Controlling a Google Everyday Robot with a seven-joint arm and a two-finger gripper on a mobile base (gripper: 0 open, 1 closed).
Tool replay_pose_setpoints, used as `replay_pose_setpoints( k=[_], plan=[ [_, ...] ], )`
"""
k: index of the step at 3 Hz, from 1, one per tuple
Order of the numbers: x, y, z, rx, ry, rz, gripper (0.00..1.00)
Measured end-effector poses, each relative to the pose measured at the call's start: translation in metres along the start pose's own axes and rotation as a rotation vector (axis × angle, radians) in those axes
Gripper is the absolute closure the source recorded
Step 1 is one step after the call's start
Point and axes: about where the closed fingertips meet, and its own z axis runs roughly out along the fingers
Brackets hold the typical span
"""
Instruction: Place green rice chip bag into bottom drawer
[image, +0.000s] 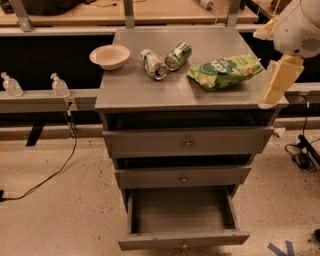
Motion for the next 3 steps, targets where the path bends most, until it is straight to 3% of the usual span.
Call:
replay_pose_setpoints(
  k=[1, 2, 3],
  plan=[
    [0.002, -0.0404, 0.0257, 0.035, -0.011, -0.035, 0.16],
    [0.0018, -0.0457, 0.0308, 0.036, -0.015, -0.037, 0.05],
    [0.0013, -0.0456, 0.0321, 0.035, -0.015, -0.038, 0.0]
  ],
)
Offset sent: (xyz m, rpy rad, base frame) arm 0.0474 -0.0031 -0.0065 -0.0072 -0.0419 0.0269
